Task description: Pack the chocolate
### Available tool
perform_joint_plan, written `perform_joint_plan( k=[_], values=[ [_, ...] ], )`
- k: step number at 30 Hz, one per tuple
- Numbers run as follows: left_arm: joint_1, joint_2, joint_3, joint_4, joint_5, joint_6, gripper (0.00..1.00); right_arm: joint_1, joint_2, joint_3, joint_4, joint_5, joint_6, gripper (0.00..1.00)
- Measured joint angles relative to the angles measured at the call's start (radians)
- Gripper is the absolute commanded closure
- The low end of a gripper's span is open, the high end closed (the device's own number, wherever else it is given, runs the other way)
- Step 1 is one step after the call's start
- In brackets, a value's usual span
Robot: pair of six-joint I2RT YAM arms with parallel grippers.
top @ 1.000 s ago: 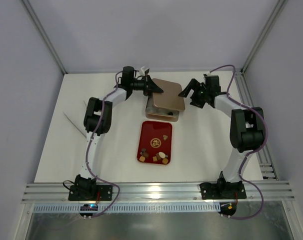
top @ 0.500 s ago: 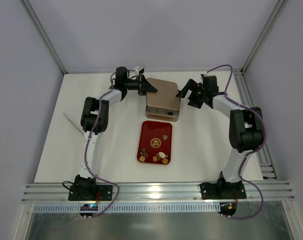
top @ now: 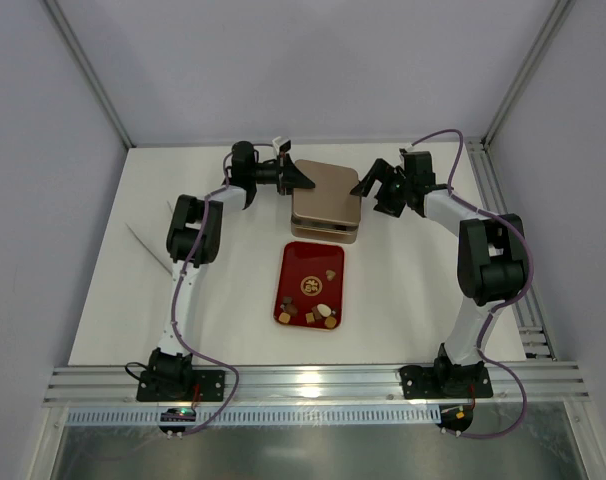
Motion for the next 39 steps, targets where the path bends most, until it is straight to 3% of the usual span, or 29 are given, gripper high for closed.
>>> perform_joint_plan(
  k=[8, 15, 21, 39],
  values=[
    [0.0, 0.035, 0.0, 0.013, 0.017, -0.021, 0.86, 0.003, 0.0, 0.004, -0.006, 0.0, -0.001, 0.02],
    [0.0, 0.035, 0.001, 0.027, 0.022, -0.033, 0.6, 0.019, 0.0, 0.021, -0.008, 0.001, -0.007, 0.02],
    [0.001, 0.035, 0.001, 0.035, 0.022, -0.037, 0.48, 0.025, 0.003, 0.024, -0.008, 0.001, -0.014, 0.02],
    [0.057, -0.003, -0.093, 0.041, 0.021, -0.01, 0.44, 0.034, 0.03, 0.024, -0.007, 0.001, -0.02, 0.01]
  ],
)
